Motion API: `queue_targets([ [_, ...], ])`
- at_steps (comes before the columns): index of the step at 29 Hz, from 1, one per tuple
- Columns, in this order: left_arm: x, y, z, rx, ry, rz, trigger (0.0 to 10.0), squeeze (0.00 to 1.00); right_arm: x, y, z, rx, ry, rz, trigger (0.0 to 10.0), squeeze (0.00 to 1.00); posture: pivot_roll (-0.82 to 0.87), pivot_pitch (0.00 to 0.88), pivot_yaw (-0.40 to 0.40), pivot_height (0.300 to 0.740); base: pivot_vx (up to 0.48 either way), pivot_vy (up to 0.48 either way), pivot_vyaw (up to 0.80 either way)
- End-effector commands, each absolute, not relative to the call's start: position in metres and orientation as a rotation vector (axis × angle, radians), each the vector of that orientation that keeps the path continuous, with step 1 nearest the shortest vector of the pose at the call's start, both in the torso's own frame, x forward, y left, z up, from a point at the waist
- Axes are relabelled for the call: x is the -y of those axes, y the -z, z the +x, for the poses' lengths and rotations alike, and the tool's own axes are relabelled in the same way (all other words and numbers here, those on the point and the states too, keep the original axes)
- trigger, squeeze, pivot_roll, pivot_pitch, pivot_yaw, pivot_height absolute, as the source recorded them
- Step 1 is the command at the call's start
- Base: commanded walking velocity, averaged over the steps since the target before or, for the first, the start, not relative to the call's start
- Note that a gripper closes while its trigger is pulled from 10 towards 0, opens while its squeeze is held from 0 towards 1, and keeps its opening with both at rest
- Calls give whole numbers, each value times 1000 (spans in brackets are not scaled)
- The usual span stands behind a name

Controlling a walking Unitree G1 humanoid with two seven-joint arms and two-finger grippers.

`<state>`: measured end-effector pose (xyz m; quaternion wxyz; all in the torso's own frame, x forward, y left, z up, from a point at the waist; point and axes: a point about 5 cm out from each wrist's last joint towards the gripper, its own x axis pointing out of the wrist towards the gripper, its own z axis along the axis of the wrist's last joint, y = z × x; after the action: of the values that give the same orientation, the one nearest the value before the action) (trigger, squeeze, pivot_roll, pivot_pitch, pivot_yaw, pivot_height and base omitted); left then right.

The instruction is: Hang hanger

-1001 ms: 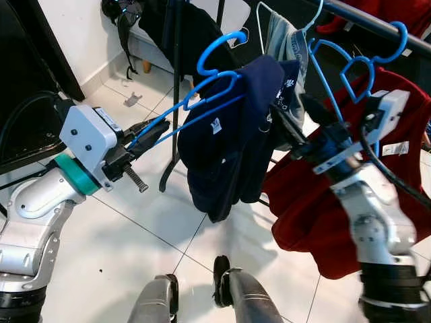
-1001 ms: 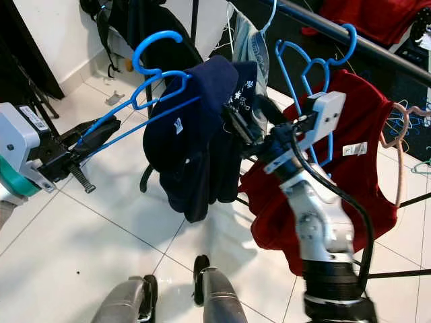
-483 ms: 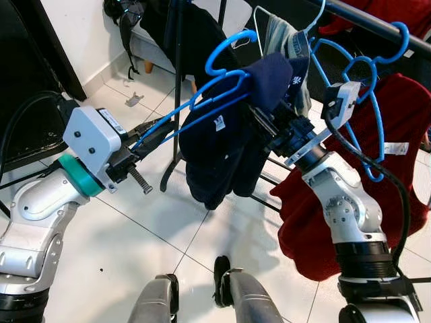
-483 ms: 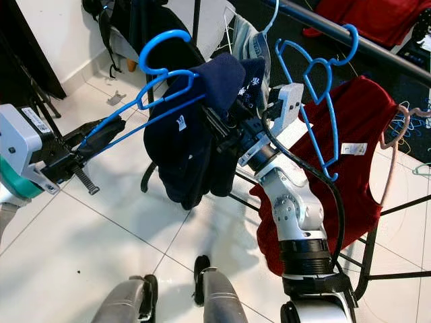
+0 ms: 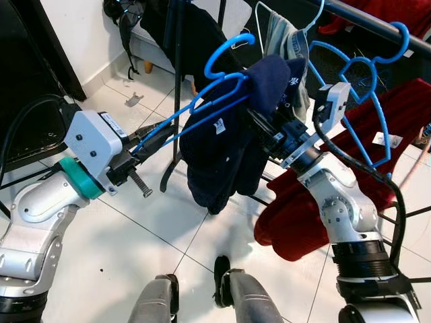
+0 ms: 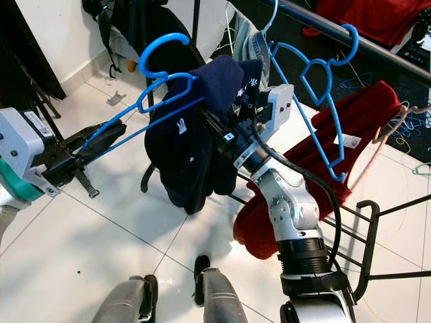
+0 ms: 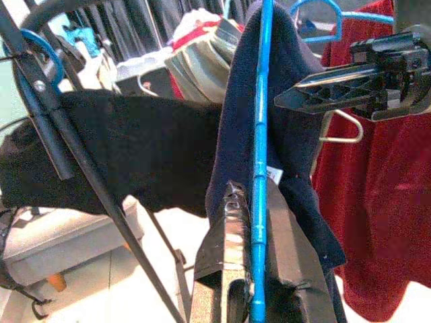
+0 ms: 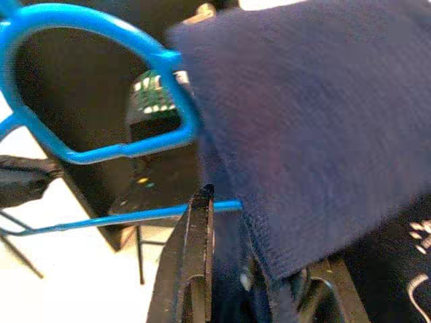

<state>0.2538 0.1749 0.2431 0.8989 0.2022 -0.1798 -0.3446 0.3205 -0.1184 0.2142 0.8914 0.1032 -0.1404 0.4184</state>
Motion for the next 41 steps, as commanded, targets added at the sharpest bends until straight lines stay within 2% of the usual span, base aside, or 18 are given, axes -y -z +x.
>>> queue_targets([
  [1,-167,-249,246,421,756,430,9608,0,116,-213,316,289,-905,182,0,0,-27,182,-14,740,0,0,0],
  [5,-167,-249,246,420,756,437,9647,0,112,-213,312,284,-936,177,0,0,-27,187,-12,740,0,0,0],
  [11,-168,-250,247,425,757,447,9569,0,89,-205,283,236,-1144,153,0,0,-33,192,-9,740,0,0,0],
  [19,-167,-251,248,434,750,436,9529,0,83,-203,269,207,-1227,150,0,0,-32,191,-10,740,0,0,0],
  [26,-169,-254,250,443,732,429,9569,0,95,-188,250,105,-1302,45,0,0,-34,191,-10,740,0,0,0],
  [28,-168,-255,253,451,726,419,9529,0,109,-171,231,-15,-1385,-90,0,0,-51,189,-6,740,0,0,0],
  [31,-168,-255,253,451,726,419,9529,0,109,-171,231,-15,-1385,-90,0,0,-51,189,-6,740,0,0,0],
  [32,-167,-255,254,458,722,412,9529,0,115,-161,223,-84,-1432,-170,0,0,-54,187,-5,740,0,0,0],
  [33,-167,-255,254,458,722,412,9529,0,115,-161,223,-84,-1432,-170,0,0,-54,187,-5,740,0,0,0],
  [35,-163,-260,259,487,708,376,9569,0,118,-146,224,-145,-1458,-329,0,0,-54,180,-4,740,0,0,0],
  [40,-158,-264,258,503,727,336,9451,0,103,-148,242,-67,-1383,-353,0,0,-54,180,-4,740,0,0,0],
  [41,-156,-263,255,498,744,327,9529,0,95,-153,254,-9,-1305,-345,0,0,-48,179,-3,740,0,0,0],
])
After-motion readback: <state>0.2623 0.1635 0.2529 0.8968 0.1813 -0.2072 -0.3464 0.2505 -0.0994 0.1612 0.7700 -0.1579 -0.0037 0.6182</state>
